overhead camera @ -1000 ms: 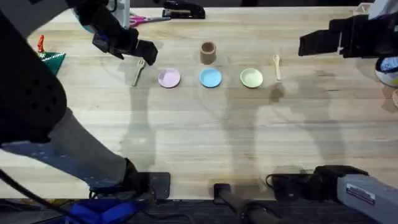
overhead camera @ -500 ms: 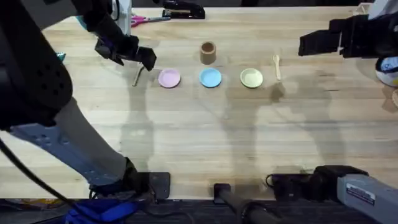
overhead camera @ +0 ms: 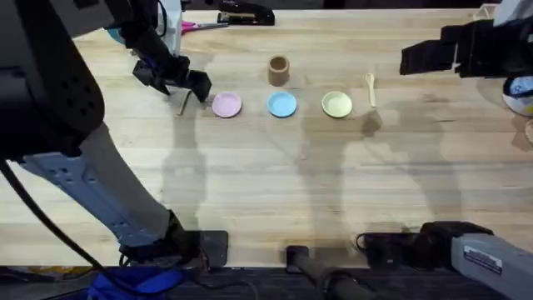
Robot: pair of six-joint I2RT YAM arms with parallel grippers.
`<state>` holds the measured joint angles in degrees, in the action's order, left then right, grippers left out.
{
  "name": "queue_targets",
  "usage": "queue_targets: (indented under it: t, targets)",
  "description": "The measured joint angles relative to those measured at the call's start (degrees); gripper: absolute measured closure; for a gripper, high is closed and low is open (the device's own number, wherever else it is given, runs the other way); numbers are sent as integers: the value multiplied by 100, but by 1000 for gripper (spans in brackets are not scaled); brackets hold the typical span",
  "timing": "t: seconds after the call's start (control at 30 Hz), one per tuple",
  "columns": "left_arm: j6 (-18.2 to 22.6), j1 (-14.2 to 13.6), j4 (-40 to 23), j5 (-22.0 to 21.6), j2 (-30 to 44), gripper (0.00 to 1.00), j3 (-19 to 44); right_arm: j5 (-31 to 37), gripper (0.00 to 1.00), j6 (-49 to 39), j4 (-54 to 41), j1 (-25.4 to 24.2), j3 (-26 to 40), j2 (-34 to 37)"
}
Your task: Pick up a utensil and set it on the pink plate, then put the other utensil in the container.
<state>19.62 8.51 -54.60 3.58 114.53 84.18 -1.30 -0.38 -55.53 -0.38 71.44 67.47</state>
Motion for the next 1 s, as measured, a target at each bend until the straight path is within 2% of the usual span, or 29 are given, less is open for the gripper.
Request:
queue_targets:
  t: [0.2, 0.37, 0.53, 0.83, 0.93, 1.0]
  targets:
    - [-13, 0, 3, -120, 1, 69, 0, 0, 3, 0, -2, 0, 0, 0]
    - [-37, -2, 5, -138, 1, 164, 0, 0, 3, 0, -2, 0, 0, 1]
    - [-57, -2, 1, -121, 12, 365, 0, 0, 3, 0, -2, 0, 0, 1]
    - [-63, -13, 3, -77, 34, 476, 28, 0, 3, 0, -2, 0, 0, -1]
    - [-74, -13, 36, -35, 34, 780, 31, 0, 3, 0, -2, 0, 0, 0]
    - [-86, -24, 53, 4, 34, 915, 31, 0, 3, 0, -2, 0, 0, 0]
